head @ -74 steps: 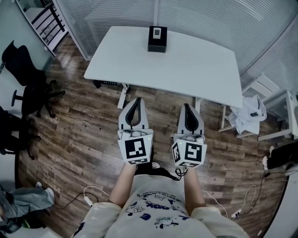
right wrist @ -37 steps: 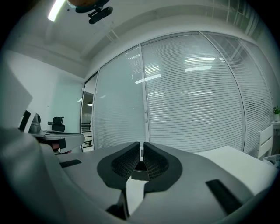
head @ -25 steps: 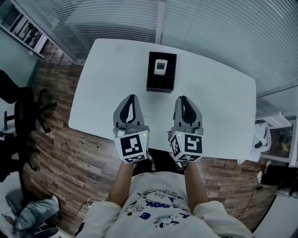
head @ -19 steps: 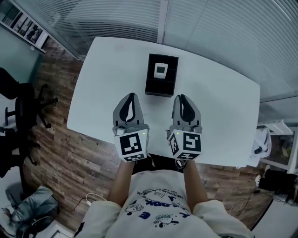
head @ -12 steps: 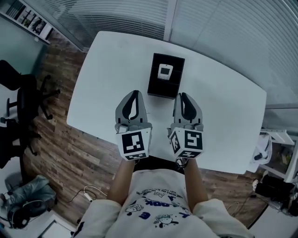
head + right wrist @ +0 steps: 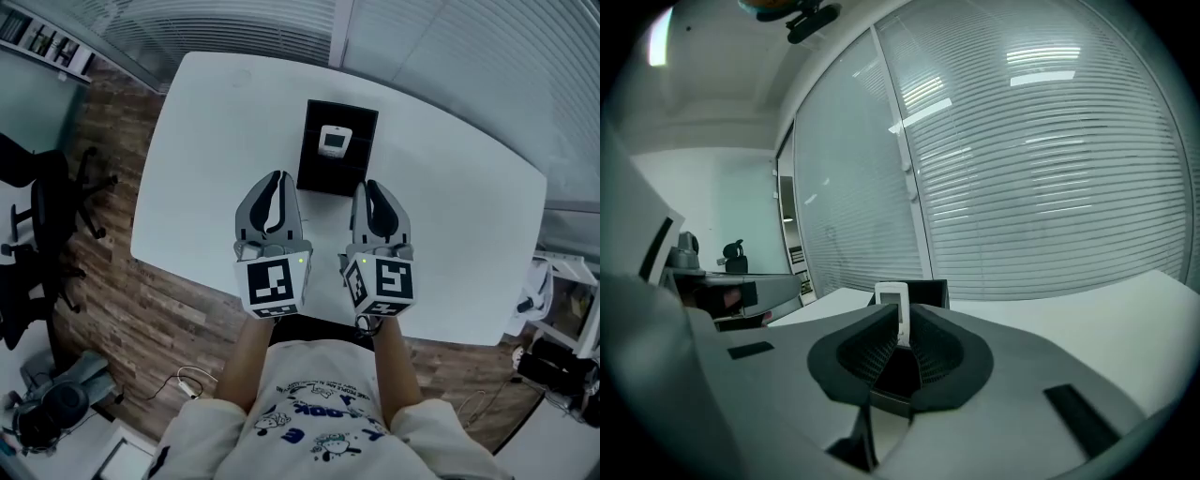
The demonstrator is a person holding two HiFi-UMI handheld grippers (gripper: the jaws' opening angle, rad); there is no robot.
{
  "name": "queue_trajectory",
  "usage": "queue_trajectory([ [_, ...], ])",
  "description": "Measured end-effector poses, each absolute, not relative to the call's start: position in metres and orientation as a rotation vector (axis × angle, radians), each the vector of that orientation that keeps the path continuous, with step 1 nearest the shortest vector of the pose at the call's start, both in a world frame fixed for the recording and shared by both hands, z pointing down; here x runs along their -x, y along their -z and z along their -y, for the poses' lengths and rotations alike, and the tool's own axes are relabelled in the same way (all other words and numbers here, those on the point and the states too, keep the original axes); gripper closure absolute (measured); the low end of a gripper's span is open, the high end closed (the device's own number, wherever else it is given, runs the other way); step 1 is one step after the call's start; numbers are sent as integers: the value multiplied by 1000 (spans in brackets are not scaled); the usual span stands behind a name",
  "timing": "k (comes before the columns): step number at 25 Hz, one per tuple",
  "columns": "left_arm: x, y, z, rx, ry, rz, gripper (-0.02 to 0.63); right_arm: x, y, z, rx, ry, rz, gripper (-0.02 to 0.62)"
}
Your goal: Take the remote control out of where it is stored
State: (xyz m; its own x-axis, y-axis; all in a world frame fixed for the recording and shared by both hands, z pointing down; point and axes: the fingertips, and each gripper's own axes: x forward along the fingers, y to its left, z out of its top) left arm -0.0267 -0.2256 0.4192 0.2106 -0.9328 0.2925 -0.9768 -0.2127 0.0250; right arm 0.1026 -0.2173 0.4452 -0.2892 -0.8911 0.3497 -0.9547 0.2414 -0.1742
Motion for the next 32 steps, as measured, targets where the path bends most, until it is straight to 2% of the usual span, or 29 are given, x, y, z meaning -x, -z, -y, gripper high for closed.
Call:
queue_trajectory([
  [2,21,-424,236,-2306,-310,1767,554,-105,-450,221,-1765,-537,2304,560],
  [4,16,-430,247,-2340,-302,1702,472,-107,-454,227,-1777,-543,2286,560],
  [13,-7,-449,296,-2527,-275,1382,365,-117,-479,246,-1792,-564,2200,560],
  [17,-24,-451,306,-2630,-283,1202,359,-123,-491,251,-1816,-577,2163,560],
  [22,-47,-466,311,-2762,-506,1027,359,-129,-497,256,-1839,-574,2140,560],
  [26,-56,-473,316,-2760,-570,924,361,-131,-501,258,-1842,-584,2121,560],
  [32,-64,-475,323,-2774,-624,838,413,-134,-510,258,-1849,-609,2093,560],
])
